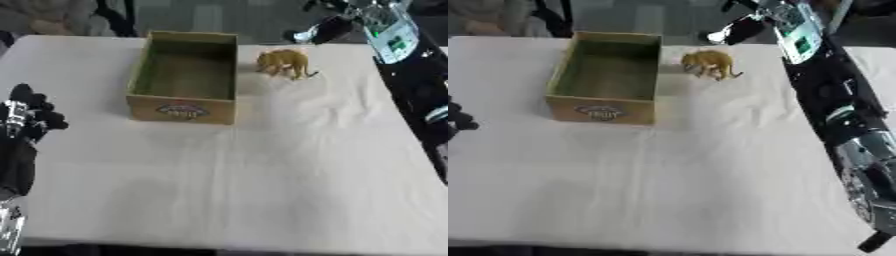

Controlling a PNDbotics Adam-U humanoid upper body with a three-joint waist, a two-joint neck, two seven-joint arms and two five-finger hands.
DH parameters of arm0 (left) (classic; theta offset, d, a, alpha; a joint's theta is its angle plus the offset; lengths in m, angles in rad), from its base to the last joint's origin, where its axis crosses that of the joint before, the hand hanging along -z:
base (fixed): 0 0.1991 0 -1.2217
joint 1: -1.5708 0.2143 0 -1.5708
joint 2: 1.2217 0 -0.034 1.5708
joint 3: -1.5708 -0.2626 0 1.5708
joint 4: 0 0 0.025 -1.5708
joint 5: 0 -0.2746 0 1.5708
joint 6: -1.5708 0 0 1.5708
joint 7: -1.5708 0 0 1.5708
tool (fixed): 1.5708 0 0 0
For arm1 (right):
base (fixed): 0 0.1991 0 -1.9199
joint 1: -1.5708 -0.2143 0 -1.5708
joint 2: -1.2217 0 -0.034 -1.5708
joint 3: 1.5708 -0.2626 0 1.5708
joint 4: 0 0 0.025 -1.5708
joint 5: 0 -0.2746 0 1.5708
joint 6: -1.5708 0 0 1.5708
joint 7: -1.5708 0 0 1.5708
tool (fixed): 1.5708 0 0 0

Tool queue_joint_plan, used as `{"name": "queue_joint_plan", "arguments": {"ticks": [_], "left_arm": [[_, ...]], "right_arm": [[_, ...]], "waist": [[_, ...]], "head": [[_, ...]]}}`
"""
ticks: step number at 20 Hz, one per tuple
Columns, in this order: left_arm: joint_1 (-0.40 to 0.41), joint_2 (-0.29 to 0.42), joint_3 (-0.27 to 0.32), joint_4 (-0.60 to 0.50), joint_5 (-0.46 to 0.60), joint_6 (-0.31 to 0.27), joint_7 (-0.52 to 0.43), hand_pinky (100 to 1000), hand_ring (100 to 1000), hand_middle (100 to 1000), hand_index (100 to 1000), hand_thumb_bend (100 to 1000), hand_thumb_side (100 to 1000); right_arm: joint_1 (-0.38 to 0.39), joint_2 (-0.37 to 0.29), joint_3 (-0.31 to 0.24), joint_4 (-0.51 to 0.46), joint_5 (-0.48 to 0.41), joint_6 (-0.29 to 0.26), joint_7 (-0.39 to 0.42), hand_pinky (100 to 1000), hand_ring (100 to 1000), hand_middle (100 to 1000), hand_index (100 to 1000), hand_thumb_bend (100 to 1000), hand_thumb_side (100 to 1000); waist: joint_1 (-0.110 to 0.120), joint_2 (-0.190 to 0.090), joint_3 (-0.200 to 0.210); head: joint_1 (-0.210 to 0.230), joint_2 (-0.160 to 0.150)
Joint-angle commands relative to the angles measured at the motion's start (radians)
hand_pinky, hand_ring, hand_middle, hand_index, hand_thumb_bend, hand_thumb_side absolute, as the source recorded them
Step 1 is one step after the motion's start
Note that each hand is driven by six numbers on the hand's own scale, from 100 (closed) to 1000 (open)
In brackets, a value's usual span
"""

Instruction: Pick up objects on the table and place them in the box.

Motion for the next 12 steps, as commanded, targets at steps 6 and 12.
{"name": "queue_joint_plan", "arguments": {"ticks": [6,12], "left_arm": [[-0.029,0.009,-0.004,-0.022,0.002,0.002,-0.010,545,512,497,598,262,517],[-0.032,0.009,-0.005,-0.023,0.004,0.003,-0.010,545,512,496,598,262,519]], "right_arm": [[-0.051,-0.007,-0.041,0.104,0.280,0.049,-0.179,887,925,869,900,446,314],[-0.053,-0.011,-0.058,0.169,0.365,0.081,-0.212,883,907,839,898,447,327]], "waist": [[0.006,0.004,0.040],[0.008,0.017,0.053]], "head": [[-0.022,-0.011],[-0.027,-0.014]]}}
